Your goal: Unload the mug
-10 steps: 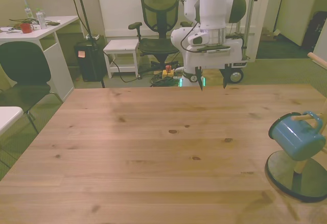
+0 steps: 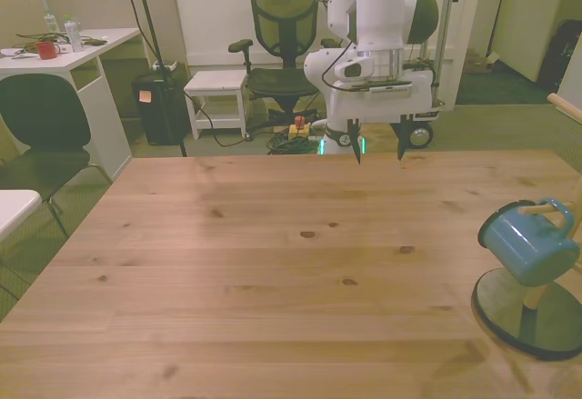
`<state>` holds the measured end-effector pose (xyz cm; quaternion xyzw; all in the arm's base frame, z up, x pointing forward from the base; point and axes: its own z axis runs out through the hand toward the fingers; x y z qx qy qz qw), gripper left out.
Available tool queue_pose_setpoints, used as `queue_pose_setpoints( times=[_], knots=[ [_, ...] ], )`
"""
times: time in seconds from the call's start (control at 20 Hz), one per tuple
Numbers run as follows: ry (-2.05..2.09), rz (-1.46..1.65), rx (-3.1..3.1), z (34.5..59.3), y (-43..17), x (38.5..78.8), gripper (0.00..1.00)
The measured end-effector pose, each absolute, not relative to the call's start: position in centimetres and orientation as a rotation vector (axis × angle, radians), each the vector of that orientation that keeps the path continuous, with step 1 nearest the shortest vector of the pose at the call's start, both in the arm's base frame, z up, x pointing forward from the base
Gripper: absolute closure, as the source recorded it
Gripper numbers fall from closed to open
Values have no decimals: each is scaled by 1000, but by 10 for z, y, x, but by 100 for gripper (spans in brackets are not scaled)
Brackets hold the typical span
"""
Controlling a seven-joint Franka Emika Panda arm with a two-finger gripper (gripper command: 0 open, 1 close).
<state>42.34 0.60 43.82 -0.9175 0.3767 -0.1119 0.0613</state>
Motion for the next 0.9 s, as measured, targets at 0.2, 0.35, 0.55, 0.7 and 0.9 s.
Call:
queue_pose_setpoints(
  times=[0.2,0.35,0.55,0.7,0.9],
  knots=[
    [1131,-387,-2754,446,6,442,0],
    [1126,-425,-2735,457,5,460,0],
    [1127,-460,-2712,463,4,482,0],
    [1137,-530,-2670,463,0,500,0],
    [1147,-549,-2621,459,-6,539,0]
  ],
)
